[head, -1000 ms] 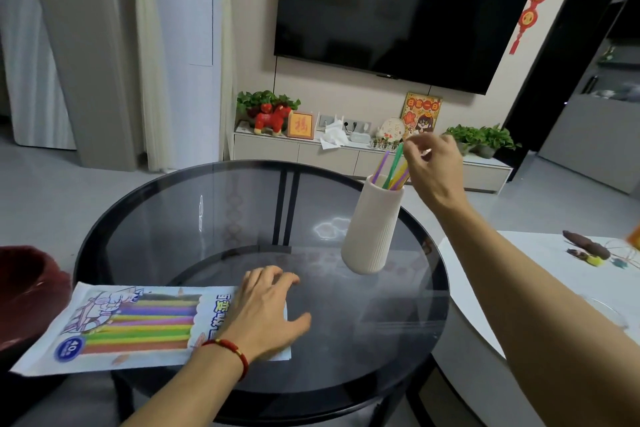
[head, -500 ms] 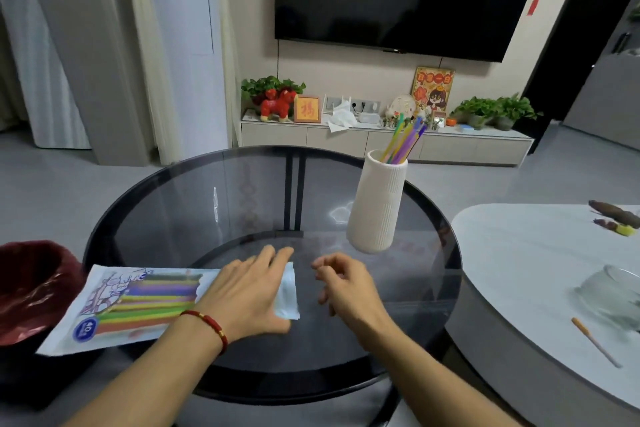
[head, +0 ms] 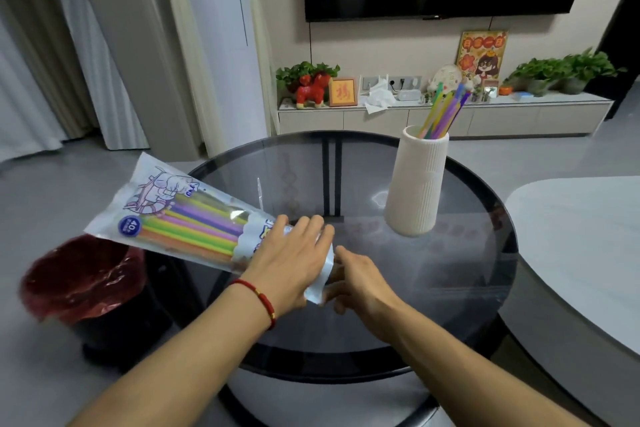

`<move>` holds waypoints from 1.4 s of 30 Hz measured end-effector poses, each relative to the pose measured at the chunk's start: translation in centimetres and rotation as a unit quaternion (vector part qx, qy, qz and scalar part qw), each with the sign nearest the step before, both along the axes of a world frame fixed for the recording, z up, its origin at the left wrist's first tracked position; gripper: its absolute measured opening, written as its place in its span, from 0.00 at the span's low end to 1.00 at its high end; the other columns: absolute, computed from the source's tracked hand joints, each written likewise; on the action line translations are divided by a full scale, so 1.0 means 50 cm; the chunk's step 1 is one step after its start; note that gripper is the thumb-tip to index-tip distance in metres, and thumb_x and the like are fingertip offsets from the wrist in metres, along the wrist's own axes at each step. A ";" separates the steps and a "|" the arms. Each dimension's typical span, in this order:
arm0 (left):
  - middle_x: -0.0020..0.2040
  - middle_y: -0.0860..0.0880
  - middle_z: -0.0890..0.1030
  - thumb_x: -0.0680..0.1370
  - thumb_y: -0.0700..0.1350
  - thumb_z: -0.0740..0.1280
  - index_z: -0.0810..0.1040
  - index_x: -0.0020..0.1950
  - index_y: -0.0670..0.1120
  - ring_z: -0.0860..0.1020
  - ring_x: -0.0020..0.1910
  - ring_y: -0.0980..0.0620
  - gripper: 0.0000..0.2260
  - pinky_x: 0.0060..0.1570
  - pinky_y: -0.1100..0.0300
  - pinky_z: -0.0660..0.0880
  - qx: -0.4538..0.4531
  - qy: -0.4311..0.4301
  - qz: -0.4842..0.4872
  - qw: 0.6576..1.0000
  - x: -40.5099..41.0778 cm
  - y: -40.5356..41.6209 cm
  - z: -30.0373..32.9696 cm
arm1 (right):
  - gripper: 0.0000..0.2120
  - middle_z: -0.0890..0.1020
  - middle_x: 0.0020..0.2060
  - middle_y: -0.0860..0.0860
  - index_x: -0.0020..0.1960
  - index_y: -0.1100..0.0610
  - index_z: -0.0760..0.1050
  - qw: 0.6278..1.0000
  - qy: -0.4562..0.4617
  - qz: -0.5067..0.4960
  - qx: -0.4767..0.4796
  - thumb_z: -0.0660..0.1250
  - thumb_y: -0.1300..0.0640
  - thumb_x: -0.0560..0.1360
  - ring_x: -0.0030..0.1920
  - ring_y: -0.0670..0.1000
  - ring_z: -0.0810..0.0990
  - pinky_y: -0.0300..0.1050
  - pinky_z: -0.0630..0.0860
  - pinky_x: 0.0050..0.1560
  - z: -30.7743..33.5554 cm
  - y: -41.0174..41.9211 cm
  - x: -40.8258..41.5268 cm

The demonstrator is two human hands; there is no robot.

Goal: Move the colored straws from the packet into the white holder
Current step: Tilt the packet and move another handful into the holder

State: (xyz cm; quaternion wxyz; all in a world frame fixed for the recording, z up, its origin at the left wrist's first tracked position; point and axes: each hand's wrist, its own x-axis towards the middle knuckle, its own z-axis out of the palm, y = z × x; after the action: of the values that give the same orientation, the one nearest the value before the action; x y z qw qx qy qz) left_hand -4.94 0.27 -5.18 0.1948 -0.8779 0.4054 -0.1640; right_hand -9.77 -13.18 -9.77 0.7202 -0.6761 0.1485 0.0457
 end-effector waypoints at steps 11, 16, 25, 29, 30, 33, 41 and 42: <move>0.61 0.45 0.64 0.68 0.60 0.73 0.54 0.75 0.44 0.68 0.57 0.44 0.44 0.57 0.48 0.69 -0.075 0.055 0.018 0.996 0.011 0.011 -0.044 | 0.09 0.88 0.38 0.65 0.49 0.65 0.86 0.991 -0.074 -0.015 -0.114 0.71 0.59 0.81 0.36 0.58 0.87 0.43 0.81 0.32 -0.024 -0.039 -0.010; 0.63 0.46 0.63 0.67 0.58 0.75 0.52 0.76 0.47 0.67 0.59 0.45 0.46 0.62 0.49 0.67 -0.117 0.109 0.041 0.986 0.022 0.021 -0.054 | 0.08 0.89 0.45 0.59 0.57 0.61 0.84 0.987 -0.068 -0.069 -0.127 0.74 0.64 0.79 0.36 0.55 0.88 0.42 0.80 0.31 -0.015 -0.087 -0.004; 0.72 0.52 0.63 0.65 0.78 0.58 0.60 0.73 0.56 0.59 0.74 0.50 0.42 0.73 0.29 0.46 -0.207 0.277 0.028 0.938 0.009 0.007 -0.055 | 0.04 0.87 0.36 0.56 0.48 0.60 0.85 0.985 -0.126 -0.027 -0.118 0.78 0.63 0.74 0.29 0.49 0.80 0.41 0.73 0.24 -0.016 -0.091 -0.008; 0.64 0.53 0.72 0.76 0.66 0.59 0.70 0.63 0.54 0.67 0.67 0.50 0.22 0.73 0.33 0.52 -0.234 0.261 0.033 0.936 0.020 -0.003 -0.051 | 0.09 0.84 0.33 0.55 0.50 0.65 0.82 0.989 -0.110 -0.023 -0.099 0.78 0.62 0.74 0.30 0.49 0.80 0.41 0.72 0.25 -0.012 -0.097 -0.008; 0.63 0.53 0.72 0.77 0.64 0.59 0.70 0.61 0.54 0.68 0.66 0.49 0.19 0.73 0.33 0.53 -0.231 0.266 0.034 0.935 0.021 -0.004 -0.054 | 0.08 0.83 0.33 0.55 0.49 0.65 0.81 0.990 -0.106 -0.025 -0.086 0.78 0.63 0.75 0.30 0.49 0.80 0.41 0.71 0.25 -0.009 -0.105 -0.009; 0.62 0.51 0.72 0.78 0.63 0.58 0.70 0.60 0.52 0.68 0.65 0.48 0.18 0.72 0.32 0.54 -0.214 0.277 0.046 0.936 0.023 -0.005 -0.056 | 0.05 0.81 0.31 0.53 0.44 0.61 0.81 0.993 -0.114 -0.036 -0.007 0.76 0.67 0.75 0.27 0.48 0.75 0.38 0.69 0.25 0.000 -0.133 -0.011; 0.63 0.49 0.71 0.82 0.59 0.53 0.69 0.60 0.50 0.68 0.65 0.47 0.16 0.71 0.31 0.54 -0.166 0.255 0.064 0.950 0.027 -0.010 -0.061 | 0.02 0.79 0.33 0.50 0.42 0.56 0.85 0.976 -0.104 -0.096 0.167 0.75 0.59 0.74 0.28 0.45 0.73 0.32 0.73 0.28 0.013 -0.193 -0.023; 0.63 0.49 0.71 0.83 0.59 0.52 0.69 0.60 0.50 0.68 0.65 0.47 0.15 0.71 0.31 0.54 -0.163 0.252 0.062 0.952 0.026 -0.013 -0.062 | 0.03 0.79 0.34 0.52 0.44 0.56 0.84 0.976 -0.104 -0.096 0.162 0.75 0.57 0.75 0.28 0.46 0.73 0.33 0.71 0.26 0.006 -0.188 -0.021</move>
State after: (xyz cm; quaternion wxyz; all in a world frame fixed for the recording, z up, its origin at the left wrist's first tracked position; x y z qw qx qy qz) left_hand -3.61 -0.37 -8.26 -0.0496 -0.9340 0.3537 0.0107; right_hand -10.80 -22.60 -9.45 0.8329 -0.5338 0.1275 -0.0710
